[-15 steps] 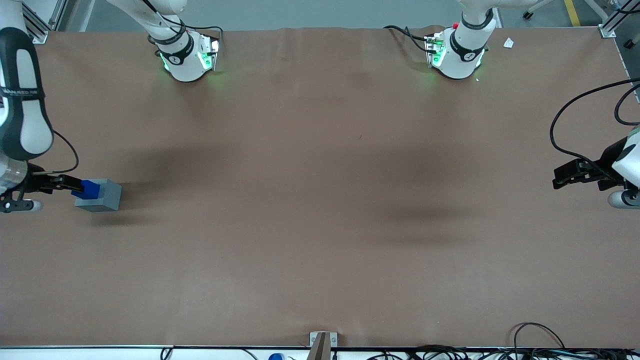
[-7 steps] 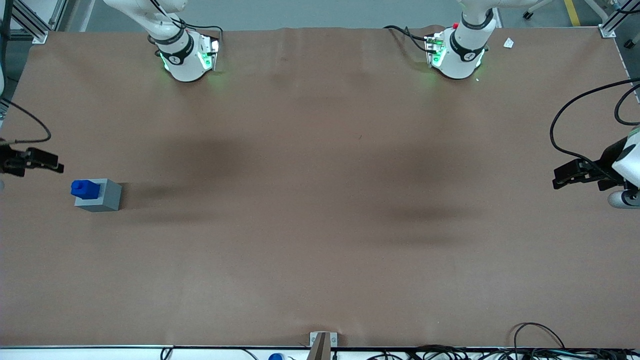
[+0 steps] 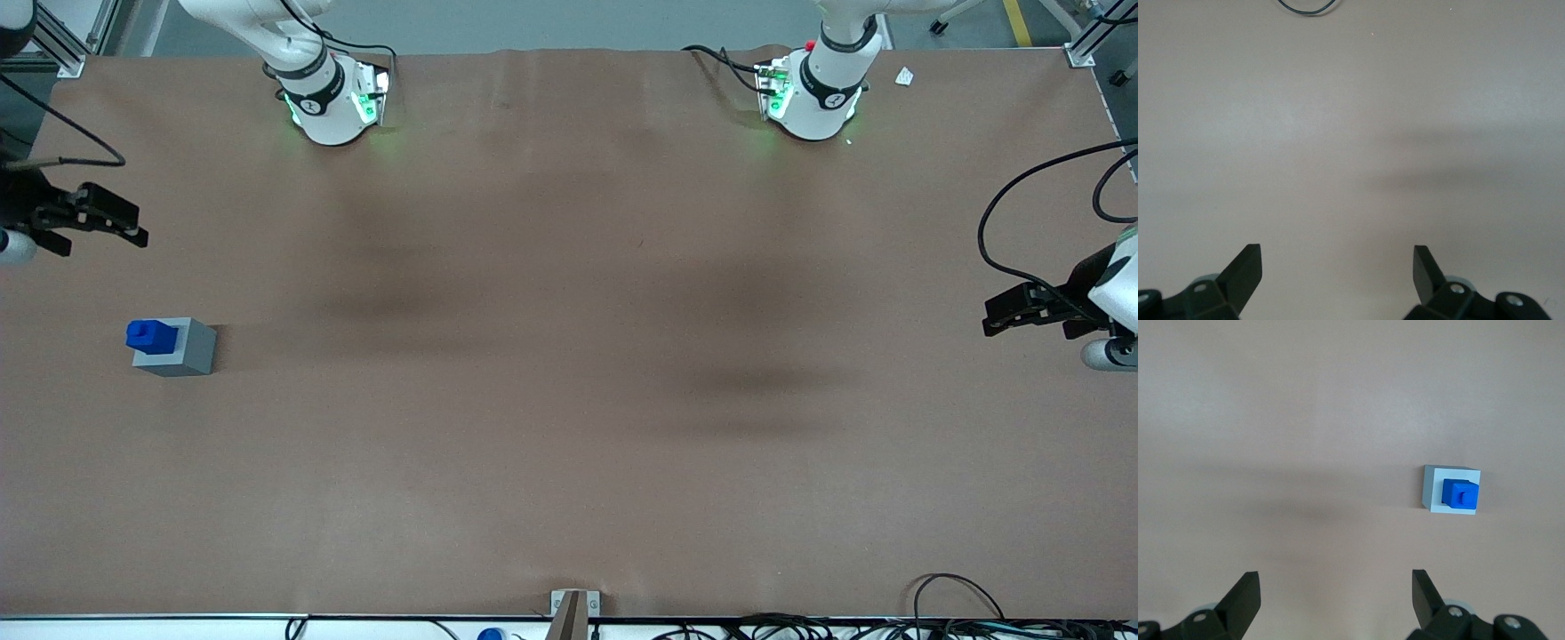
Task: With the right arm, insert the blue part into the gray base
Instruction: 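Open the right gripper and withdraw it up and away from the base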
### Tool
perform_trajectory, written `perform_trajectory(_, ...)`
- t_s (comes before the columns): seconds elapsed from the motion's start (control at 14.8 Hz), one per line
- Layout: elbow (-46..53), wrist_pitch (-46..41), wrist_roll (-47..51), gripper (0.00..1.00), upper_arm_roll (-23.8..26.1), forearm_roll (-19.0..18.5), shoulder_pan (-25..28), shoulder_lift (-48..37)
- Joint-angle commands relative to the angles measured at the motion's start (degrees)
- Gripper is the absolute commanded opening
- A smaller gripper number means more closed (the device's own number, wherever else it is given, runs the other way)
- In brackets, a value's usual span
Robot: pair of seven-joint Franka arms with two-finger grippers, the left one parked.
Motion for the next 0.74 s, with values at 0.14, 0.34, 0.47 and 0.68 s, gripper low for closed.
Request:
perform_trajectory(0.14,-2.78,-0.21,5.50,1.00,-0.35,0.03,1.36,-3.11)
perform_trajectory(0.34,-2.43,-0.30,5.77,1.00,-0.35,0.03,1.37,-3.11)
perform_trajectory(0.47,-2.08,-0.30,5.85,1.00,-0.43,0.12,1.28,-3.02)
perform_trajectory(0.68,-1.99,-0.30,5.85,1.00,-0.43,0.03,1.28,-2.94)
